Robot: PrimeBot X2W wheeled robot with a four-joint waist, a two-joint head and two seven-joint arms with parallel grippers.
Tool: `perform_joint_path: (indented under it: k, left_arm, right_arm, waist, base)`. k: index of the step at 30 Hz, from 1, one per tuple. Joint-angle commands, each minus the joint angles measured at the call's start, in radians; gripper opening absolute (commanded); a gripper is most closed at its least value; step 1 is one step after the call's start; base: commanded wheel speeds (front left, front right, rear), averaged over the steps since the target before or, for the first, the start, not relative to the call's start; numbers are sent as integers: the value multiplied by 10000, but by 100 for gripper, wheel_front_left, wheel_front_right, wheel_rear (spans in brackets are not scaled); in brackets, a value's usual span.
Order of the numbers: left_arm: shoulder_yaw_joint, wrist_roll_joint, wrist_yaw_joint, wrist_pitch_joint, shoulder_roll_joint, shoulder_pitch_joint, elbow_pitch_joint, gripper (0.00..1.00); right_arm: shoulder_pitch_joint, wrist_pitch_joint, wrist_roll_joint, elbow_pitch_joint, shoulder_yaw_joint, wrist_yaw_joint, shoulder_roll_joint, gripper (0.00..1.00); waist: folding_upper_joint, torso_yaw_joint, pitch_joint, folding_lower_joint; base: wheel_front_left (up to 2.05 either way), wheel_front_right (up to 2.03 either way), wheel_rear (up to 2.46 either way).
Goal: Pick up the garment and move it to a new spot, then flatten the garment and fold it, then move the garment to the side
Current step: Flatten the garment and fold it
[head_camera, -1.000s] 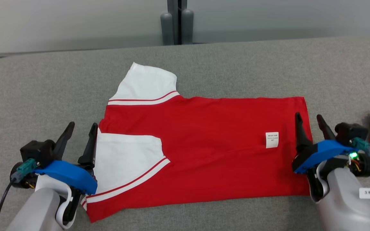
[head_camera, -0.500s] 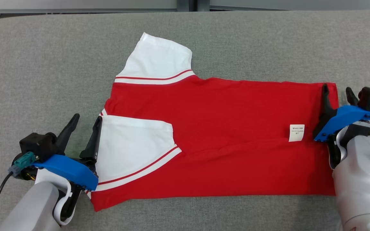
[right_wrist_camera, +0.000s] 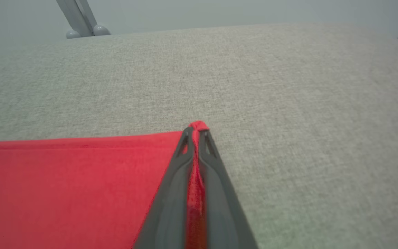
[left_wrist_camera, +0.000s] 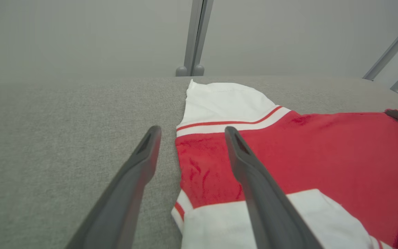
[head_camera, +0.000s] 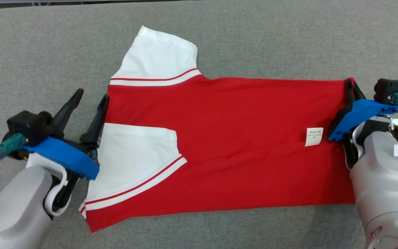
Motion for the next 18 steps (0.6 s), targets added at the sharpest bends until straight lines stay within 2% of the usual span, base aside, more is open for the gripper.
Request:
perform_joint_path:
  k: [1,4,8,13,18]
  left_arm:
    - [-134,-108,13,-23,74,-330,-47,100]
    - [-691,-507,13,10,380,-1204,90,100]
    - [-1168,-992,13,216,419,-2402,689,100]
    - [-1301,-1579,13,577,260,-3583,1849,100]
    - [-1390,-1799,13,1051,246,-4372,3003,100]
  right_arm:
    - [-212,-72,92,45,55,-3,-65,0]
    - [-555,-78,579,-33,633,-3,-68,0]
    - [-878,-78,1689,-211,1908,-3,-71,0]
    - [-859,-77,3543,-716,4098,-5,-62,0]
    - [-302,-77,5244,-1742,6173,-3,-59,0]
  waist:
    - [-2,-79,7,0]
    - [-2,-357,197,0]
    - [-2,-802,519,0]
    - [-2,-1426,902,0]
    - [-2,-2011,1167,0]
  base:
    - [0,0,0]
    - [0,0,0]
    - [0,0,0]
    - [0,0,0]
    - [0,0,0]
